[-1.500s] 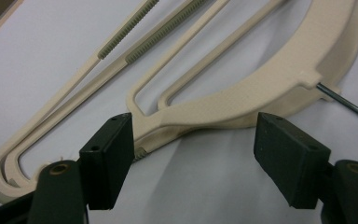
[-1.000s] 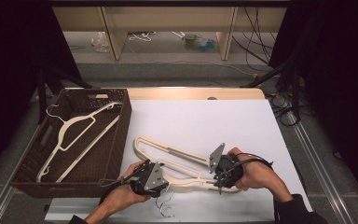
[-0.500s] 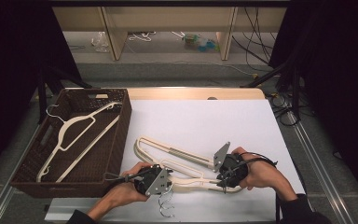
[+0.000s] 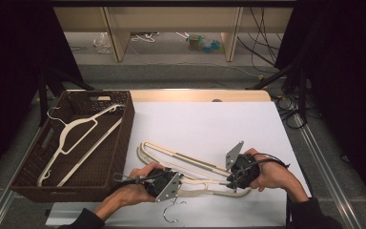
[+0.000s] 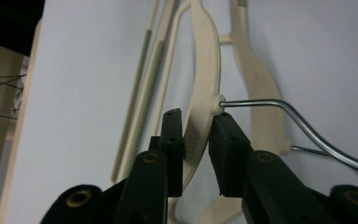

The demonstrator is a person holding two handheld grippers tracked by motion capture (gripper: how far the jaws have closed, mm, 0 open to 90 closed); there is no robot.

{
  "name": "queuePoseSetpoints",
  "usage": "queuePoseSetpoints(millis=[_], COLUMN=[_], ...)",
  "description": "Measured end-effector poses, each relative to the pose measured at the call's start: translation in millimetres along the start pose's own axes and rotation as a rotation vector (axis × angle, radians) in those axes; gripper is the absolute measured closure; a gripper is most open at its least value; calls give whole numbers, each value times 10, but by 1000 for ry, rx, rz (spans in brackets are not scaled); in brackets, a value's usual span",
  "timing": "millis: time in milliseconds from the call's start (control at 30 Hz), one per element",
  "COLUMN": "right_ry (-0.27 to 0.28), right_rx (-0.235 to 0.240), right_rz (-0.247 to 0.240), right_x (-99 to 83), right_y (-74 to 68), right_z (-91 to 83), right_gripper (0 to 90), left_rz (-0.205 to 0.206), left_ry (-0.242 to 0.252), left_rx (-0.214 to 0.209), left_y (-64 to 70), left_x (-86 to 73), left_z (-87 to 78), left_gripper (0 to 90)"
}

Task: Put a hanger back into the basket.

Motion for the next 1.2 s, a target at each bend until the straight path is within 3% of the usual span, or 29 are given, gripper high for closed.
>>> queuePoseSetpoints(millis=[167, 267, 300, 333, 400, 500, 533, 567, 600, 667, 700, 733, 800, 967, 1000, 1033, 1100, 1133, 1167, 1200], right_ry=[57, 140, 158, 210, 241, 302, 352, 400, 412, 440, 461, 492, 506, 531, 528, 549, 559, 555, 551, 551], right_rx=[-23, -76, -109, -159, -173, -248, -279, -313, -332, -347, -379, -400, -401, -409, -407, -417, -426, -426, -430, -430], right_rz=[66, 137, 155, 199, 197, 225, 242, 223, 254, 255, 241, 264, 267, 272, 281, 277, 282, 273, 280, 280], right_x=[-34, 5, 14, 38, 49, 70, 94, 115, 119, 137, 145, 156, 158, 154, 152, 166, 164, 156, 144, 144], right_y=[72, 130, 157, 197, 212, 231, 247, 291, 287, 292, 311, 300, 296, 265, 248, 237, 214, 206, 191, 191], right_z=[-53, -181, -231, -339, -387, -529, -630, -679, -742, -786, -839, -948, -994, -1076, -1087, -1098, -1086, -1066, -1049, -1049], right_gripper=[690, 562, 517, 487, 464, 398, 387, 379, 368, 361, 345, 333, 330, 307, 302, 300, 300, 300, 300, 300], left_rz=[35, 66, 54, 45, 23, -22, -43, -44, -58, -63, -62, -80, -78, -167, -207, -284, -308, -361, -361, -395], left_ry=[12, 5, 13, 24, 27, 49, 65, 64, 67, 60, 53, 58, 45, 68, 75, 95, 95, 111, 111, 116], left_rx=[25, 40, 50, 63, 82, 102, 101, 104, 108, 107, 104, 102, 103, 120, 129, 136, 137, 133, 133, 132], left_y=[-188, -292, -329, -376, -467, -596, -658, -683, -698, -714, -732, -738, -755, -870, -910, -970, -997, -1031, -1031, -1040], left_x=[113, 172, 189, 206, 228, 274, 313, 322, 322, 312, 299, 289, 281, 320, 327, 336, 333, 329, 329, 323], left_z=[-25, -8, -1, 2, -13, -73, -111, -124, -127, -132, -139, -145, -161, -257, -278, -311, -331, -363, -363, -379], left_gripper=[818, 837, 842, 847, 849, 853, 855, 856, 856, 856, 856, 856, 856, 856, 856, 856, 856, 856, 856, 856])
Point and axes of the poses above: each handheld gripper's, and its own axes: z roughly forward along the jaws, x roughly out of its top, y roughly to its right, the point moved 6 cm from there along z, roughly forward along the jaws, and after that the axes turned 4 degrees about y, right-handed, at the moved point
